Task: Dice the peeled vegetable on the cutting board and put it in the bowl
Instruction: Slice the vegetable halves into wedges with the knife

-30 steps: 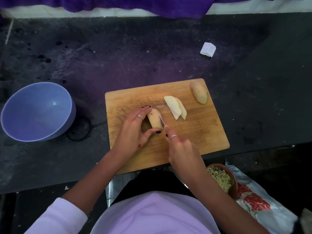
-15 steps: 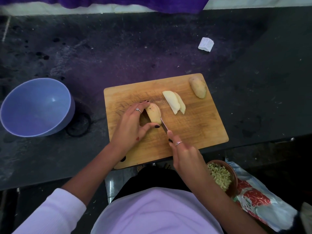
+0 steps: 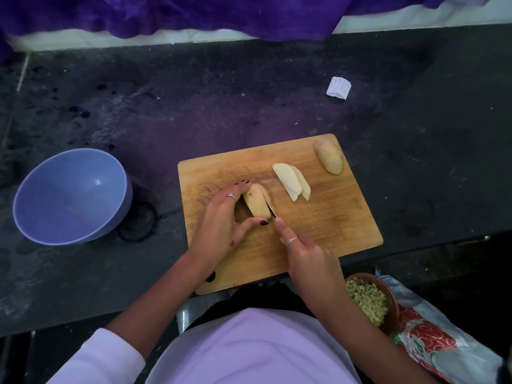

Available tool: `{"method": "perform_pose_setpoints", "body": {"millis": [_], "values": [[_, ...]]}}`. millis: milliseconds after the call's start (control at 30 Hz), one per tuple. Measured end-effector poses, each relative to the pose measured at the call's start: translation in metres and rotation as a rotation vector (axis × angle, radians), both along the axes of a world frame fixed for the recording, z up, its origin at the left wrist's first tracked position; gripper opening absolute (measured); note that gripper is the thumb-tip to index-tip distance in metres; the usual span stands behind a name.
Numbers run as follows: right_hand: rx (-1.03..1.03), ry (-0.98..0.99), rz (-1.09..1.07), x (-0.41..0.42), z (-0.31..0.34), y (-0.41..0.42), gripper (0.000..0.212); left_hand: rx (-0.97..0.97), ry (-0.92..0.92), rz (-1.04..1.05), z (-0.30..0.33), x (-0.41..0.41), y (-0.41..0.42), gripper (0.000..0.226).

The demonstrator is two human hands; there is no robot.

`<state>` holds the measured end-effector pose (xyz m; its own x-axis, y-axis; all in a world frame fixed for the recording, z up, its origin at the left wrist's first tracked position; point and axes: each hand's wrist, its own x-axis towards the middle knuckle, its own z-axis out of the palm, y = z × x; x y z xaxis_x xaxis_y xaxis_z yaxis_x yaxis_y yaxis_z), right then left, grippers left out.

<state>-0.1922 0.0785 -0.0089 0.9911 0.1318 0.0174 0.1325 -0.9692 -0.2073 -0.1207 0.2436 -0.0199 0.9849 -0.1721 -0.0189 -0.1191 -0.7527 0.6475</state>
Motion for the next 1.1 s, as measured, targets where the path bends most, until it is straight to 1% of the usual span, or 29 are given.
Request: {"method": "perform_pose_setpoints", "body": {"millis": [100, 167, 200, 300, 333, 433, 533, 600, 700, 833, 1000, 1100], "values": [[-0.026, -0.033, 0.013, -0.001, 0.0, -0.011, 0.078, 0.026, 0.001, -0.019, 0.0, 0.002, 0.001, 0.076], [0.011, -0.026, -0.003, -0.001, -0.001, -0.016, 0.074, 0.038, -0.001, -0.027, 0.001, 0.002, 0.001, 0.076], [0.069, -0.007, -0.028, -0.002, -0.001, -0.017, 0.069, 0.04, -0.006, -0.031, 0.001, 0.002, 0.0, 0.076], [0.326, 0.097, -0.159, -0.001, 0.008, -0.021, 0.042, 0.025, -0.016, -0.043, 0.002, 0.002, 0.0, 0.076], [0.397, 0.126, -0.187, -0.003, 0.013, -0.023, 0.037, 0.025, -0.015, -0.046, 0.002, 0.002, -0.001, 0.076], [0.505, 0.142, -0.182, -0.011, 0.026, -0.029, 0.031, 0.046, -0.009, -0.048, 0.004, 0.002, -0.001, 0.076], [0.553, 0.144, -0.146, -0.011, 0.033, -0.022, 0.033, 0.048, 0.001, -0.034, 0.004, 0.0, -0.003, 0.077], [0.561, 0.167, -0.139, -0.001, 0.035, -0.013, 0.036, 0.047, 0.001, -0.022, 0.003, -0.002, -0.004, 0.077], [0.532, 0.208, -0.159, 0.016, 0.037, -0.001, 0.029, 0.049, -0.003, 0.003, 0.002, -0.003, -0.005, 0.076], [0.521, 0.154, -0.083, 0.024, 0.042, 0.005, 0.028, 0.041, -0.015, -0.001, 0.003, -0.002, -0.005, 0.074], [0.482, 0.183, -0.058, 0.014, 0.037, -0.011, 0.03, 0.057, -0.012, -0.008, 0.006, -0.005, -0.003, 0.075], [0.475, 0.231, -0.031, -0.006, 0.032, -0.03, 0.026, 0.068, -0.013, -0.004, 0.005, -0.005, -0.004, 0.074]]}}
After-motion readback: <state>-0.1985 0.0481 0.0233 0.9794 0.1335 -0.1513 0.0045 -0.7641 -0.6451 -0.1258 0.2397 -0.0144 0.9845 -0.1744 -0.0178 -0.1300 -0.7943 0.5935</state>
